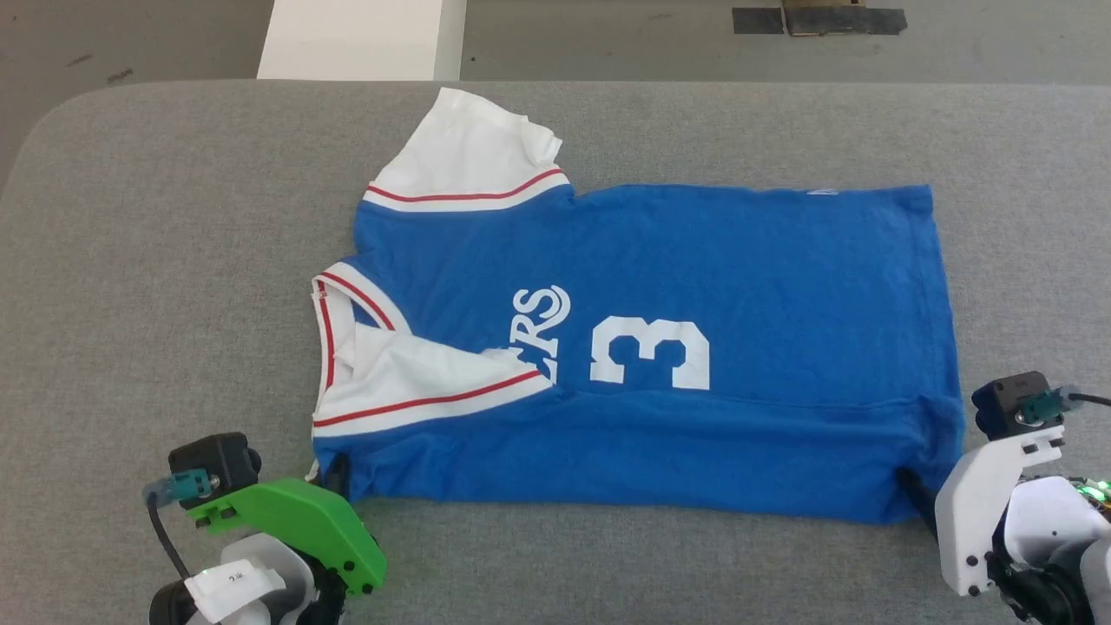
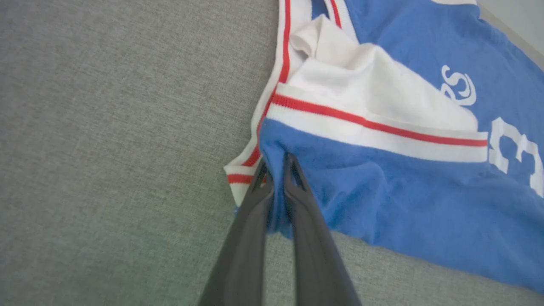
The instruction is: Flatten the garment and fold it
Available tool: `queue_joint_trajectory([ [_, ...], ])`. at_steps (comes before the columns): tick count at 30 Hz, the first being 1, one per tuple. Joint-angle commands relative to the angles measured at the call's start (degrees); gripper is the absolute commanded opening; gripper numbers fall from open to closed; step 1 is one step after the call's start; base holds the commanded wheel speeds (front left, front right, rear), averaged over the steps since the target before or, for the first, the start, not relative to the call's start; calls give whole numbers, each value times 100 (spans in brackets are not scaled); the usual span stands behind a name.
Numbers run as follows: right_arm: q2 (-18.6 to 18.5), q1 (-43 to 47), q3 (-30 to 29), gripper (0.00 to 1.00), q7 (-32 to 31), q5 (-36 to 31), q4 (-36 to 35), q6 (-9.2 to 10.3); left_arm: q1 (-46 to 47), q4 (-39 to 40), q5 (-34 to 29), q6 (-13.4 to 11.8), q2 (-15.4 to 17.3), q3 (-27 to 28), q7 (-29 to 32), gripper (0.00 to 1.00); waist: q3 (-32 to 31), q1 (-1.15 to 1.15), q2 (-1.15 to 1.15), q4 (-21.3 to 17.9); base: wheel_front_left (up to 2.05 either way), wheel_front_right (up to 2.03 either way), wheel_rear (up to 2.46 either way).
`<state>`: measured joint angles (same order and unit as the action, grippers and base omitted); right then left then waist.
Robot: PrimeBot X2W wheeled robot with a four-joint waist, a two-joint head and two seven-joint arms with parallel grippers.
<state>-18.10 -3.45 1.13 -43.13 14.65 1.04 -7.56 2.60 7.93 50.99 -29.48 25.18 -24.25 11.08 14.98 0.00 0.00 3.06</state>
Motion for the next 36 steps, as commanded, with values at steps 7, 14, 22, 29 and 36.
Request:
queue_joint_trajectory([
  [7,-290,12,-3,0,-159,582,-40,8,-62,5,-11,-13,83,38,74,0,-281,0,0,-5,0,0,0],
  [14,-671,506,-360,0,-733,1003,-593,8,-523,409,96,-237,420,165,332,0,-748,0,0,-12,0,0,0],
  [22,-459,965,-431,65,-898,969,-490,8,-1013,434,394,-316,380,45,642,40,-842,0,0,-1,0,0,0],
  [29,-276,850,-589,100,-559,1022,-524,8,-769,310,442,-75,321,136,507,100,-904,0,0,-12,0,0,0],
  [36,-120,220,-1307,100,166,832,-706,8,258,455,-59,450,319,211,-134,100,-803,0,0,-16,0,0,0],
])
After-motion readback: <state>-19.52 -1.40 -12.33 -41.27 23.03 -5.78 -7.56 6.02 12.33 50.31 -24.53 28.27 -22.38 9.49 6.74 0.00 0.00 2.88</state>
